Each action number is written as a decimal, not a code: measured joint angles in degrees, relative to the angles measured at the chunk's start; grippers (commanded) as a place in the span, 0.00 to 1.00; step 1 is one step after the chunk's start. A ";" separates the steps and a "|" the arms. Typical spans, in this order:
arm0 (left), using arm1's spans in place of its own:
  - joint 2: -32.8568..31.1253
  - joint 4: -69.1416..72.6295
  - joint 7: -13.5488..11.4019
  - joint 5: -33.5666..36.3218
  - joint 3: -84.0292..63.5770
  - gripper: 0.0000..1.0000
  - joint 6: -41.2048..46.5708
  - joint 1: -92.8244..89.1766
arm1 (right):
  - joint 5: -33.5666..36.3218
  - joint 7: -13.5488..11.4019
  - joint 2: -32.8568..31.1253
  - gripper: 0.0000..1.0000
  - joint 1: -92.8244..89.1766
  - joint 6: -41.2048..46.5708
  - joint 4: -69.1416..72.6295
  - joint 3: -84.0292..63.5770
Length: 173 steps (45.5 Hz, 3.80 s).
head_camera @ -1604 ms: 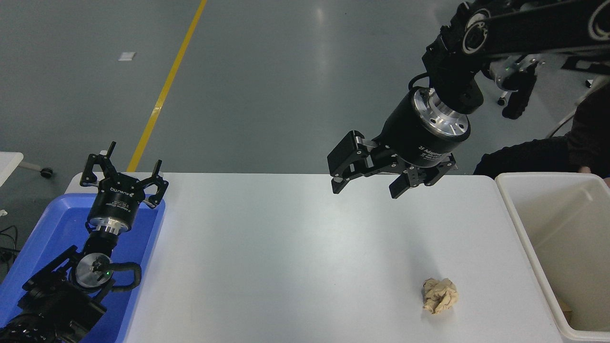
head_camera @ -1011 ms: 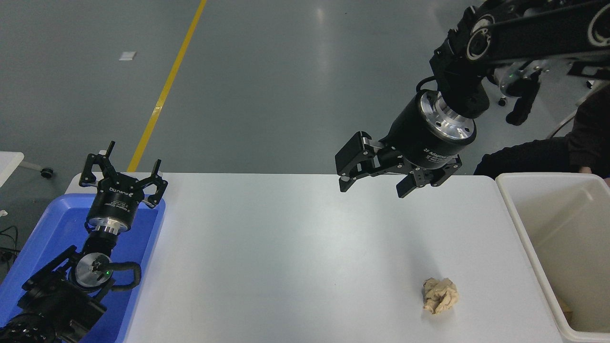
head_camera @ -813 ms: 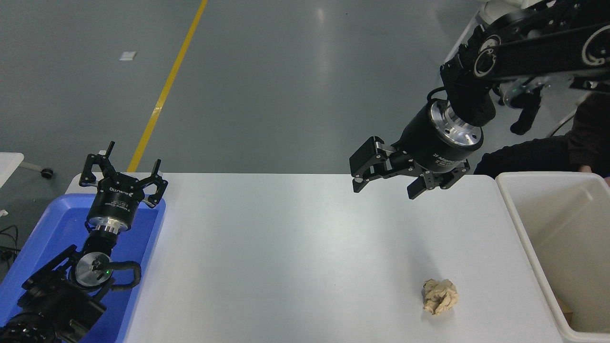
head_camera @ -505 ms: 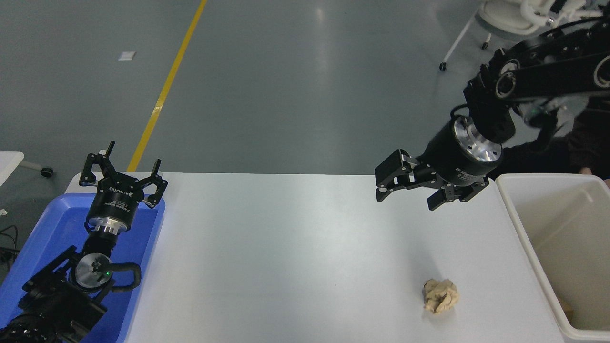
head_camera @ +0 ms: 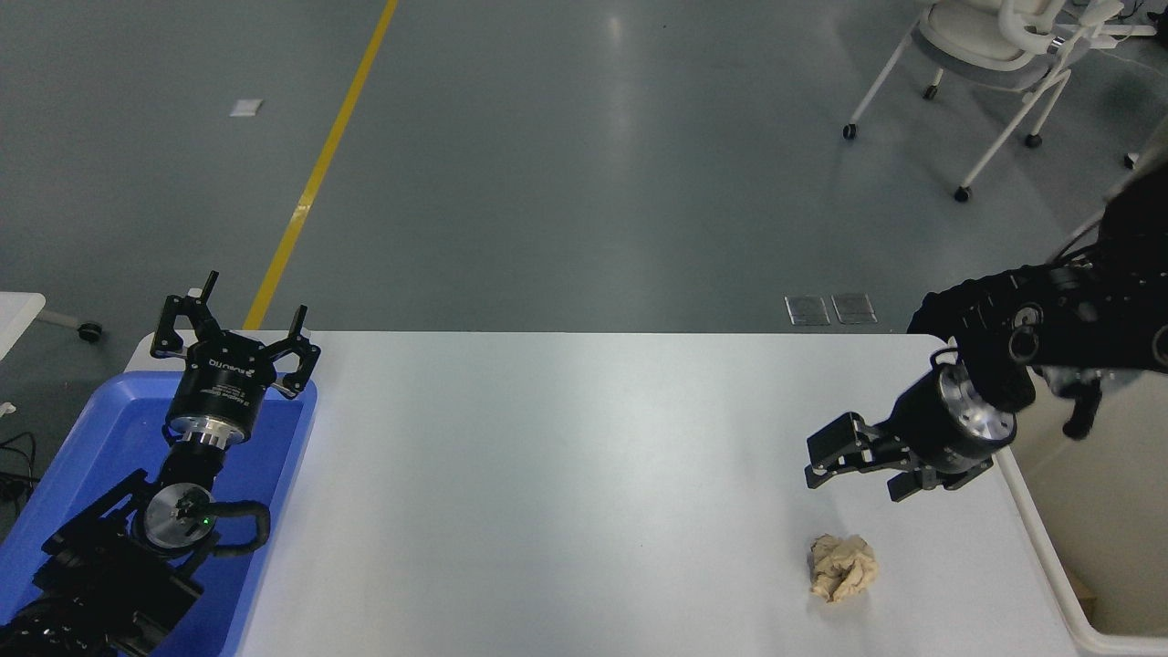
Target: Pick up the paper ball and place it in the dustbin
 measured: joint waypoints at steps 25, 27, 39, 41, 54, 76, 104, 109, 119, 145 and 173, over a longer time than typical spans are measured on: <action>0.00 -0.05 0.03 0.06 0.00 1.00 0.00 -0.07 | -5.22 0.24 3.47 1.00 -12.87 -3.04 -7.32 5.60; 0.00 -0.05 0.06 0.07 0.00 1.00 0.00 -0.07 | -5.28 0.25 3.73 1.00 -13.34 -3.26 -7.70 5.71; 0.00 -0.04 0.07 0.07 0.00 1.00 0.00 -0.09 | -5.55 0.40 5.40 0.94 -16.26 -4.92 -10.45 6.20; 0.00 -0.03 0.07 0.07 0.00 1.00 0.00 -0.09 | -5.55 0.58 5.58 0.90 -16.58 -5.04 -10.75 6.22; 0.00 -0.02 0.09 0.06 0.04 1.00 -0.02 -0.09 | -5.61 2.34 7.06 0.20 -18.52 -6.24 -13.06 6.34; 0.00 -0.06 0.10 0.06 0.20 1.00 -0.08 -0.09 | -4.96 4.18 5.67 0.00 -14.55 -6.73 -11.56 4.02; 0.00 -0.03 0.10 0.09 0.26 1.00 -0.10 -0.01 | 5.75 4.44 -0.48 0.00 37.85 4.64 12.55 -21.37; 0.00 -0.01 0.10 0.09 0.26 1.00 -0.09 -0.01 | 6.97 4.45 -0.49 0.00 45.38 8.35 14.45 -23.41; 0.00 0.01 0.10 0.09 0.25 1.00 -0.07 -0.01 | 8.02 4.36 -0.33 0.00 53.45 12.60 16.16 -25.96; 0.00 0.01 0.09 0.03 0.17 1.00 -0.01 0.04 | -1.20 4.97 -12.60 0.00 52.87 14.54 6.38 -34.08; 0.00 0.00 0.10 0.06 0.16 1.00 -0.03 -0.02 | -6.29 8.02 -23.59 0.00 -0.63 -4.78 -29.10 -4.81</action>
